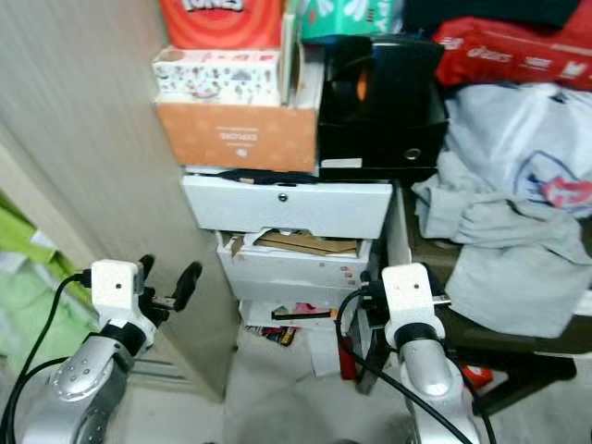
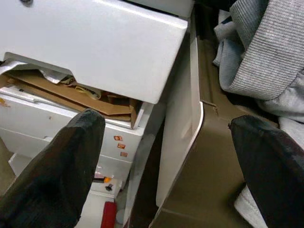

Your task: Clean up the room

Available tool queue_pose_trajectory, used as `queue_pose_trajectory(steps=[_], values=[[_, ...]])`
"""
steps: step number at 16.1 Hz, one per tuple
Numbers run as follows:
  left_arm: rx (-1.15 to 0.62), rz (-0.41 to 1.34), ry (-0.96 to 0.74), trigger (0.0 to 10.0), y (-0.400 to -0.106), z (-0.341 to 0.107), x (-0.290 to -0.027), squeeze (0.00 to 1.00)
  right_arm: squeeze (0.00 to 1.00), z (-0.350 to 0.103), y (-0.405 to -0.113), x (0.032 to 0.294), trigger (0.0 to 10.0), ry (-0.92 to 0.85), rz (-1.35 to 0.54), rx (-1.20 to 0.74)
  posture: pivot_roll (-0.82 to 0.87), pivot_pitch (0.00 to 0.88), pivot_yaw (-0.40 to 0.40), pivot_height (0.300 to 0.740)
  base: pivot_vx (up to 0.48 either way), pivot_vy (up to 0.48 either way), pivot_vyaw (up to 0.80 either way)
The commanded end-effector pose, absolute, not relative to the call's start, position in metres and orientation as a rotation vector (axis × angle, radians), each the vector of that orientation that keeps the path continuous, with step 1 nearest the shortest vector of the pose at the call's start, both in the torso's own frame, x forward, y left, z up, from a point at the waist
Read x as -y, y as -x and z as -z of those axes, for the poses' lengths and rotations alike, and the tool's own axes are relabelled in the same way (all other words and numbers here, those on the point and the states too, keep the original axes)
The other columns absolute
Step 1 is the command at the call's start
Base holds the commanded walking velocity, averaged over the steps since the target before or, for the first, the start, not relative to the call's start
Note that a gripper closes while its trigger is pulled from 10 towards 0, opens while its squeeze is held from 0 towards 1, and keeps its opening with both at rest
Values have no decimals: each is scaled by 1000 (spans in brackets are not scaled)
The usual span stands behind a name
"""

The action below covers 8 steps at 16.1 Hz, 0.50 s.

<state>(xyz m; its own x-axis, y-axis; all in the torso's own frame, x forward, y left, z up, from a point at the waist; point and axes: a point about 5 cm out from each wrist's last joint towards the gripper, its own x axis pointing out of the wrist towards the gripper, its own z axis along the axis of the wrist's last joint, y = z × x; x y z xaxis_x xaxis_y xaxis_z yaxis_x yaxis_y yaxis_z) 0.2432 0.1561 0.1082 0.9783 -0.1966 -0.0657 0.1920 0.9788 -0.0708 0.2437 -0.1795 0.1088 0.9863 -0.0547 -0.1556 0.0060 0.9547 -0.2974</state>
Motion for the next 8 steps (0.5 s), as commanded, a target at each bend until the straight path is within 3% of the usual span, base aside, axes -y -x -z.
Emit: queue_pose_trajectory(steps=[1, 6, 8], values=[[-79, 184, 53, 10000, -243, -107, -158, 0, 0, -113, -245, 180, 10000, 302, 38, -146, -235, 102, 74, 740, 0, 0, 0], [-78, 188, 50, 10000, -243, -107, -158, 0, 0, -113, -244, 180, 10000, 342, 37, -144, -234, 101, 76, 740, 0, 0, 0], [-75, 191, 47, 10000, -244, -108, -158, 0, 0, -113, -245, 179, 10000, 342, 38, -137, -233, 98, 77, 740, 0, 0, 800]])
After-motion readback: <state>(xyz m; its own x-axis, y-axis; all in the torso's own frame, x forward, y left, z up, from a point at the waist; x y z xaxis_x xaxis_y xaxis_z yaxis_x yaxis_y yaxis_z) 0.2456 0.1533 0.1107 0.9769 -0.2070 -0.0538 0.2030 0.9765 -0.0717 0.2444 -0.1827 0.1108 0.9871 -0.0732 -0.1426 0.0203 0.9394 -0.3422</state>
